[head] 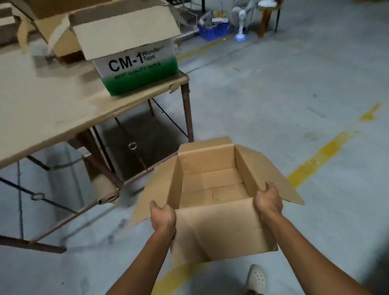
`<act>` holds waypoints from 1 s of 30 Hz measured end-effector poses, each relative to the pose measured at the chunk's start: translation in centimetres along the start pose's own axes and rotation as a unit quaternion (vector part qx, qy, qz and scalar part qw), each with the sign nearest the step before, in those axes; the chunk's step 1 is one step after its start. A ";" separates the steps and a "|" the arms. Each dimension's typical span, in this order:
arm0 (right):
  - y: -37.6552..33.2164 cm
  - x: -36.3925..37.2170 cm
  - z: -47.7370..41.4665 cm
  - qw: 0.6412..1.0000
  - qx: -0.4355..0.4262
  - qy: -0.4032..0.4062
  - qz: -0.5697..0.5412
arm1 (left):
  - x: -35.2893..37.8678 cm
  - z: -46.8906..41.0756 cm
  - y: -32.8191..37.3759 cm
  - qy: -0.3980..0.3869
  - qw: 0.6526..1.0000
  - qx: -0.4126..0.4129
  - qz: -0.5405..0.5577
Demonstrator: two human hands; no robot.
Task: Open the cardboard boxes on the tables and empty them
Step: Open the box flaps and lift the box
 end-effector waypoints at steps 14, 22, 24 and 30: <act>-0.4 -13.8 -20.9 0.983 0.066 0.107 -0.132 | 21.1 12.7 16.1 -0.083 0.991 0.083 0.068; -5.8 -15.3 -29.4 0.962 0.059 0.171 -0.205 | 29.6 13.5 25.7 -0.082 0.978 0.137 0.131; -7.8 -15.0 -32.2 0.957 0.054 0.184 -0.216 | 32.2 13.4 28.6 -0.083 0.974 0.146 0.152; -16.6 -13.3 -41.6 0.945 0.021 0.210 -0.249 | 40.7 10.9 38.5 -0.076 0.959 0.176 0.211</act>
Point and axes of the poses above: each hand's wrist, its own z-axis away from the middle knuckle, its own x-axis out of the palm, y = z × x, the point moved 5 cm from there along -z, towards the middle knuckle, and after that the axes turned 15 degrees about y, right-handed, at the moved point
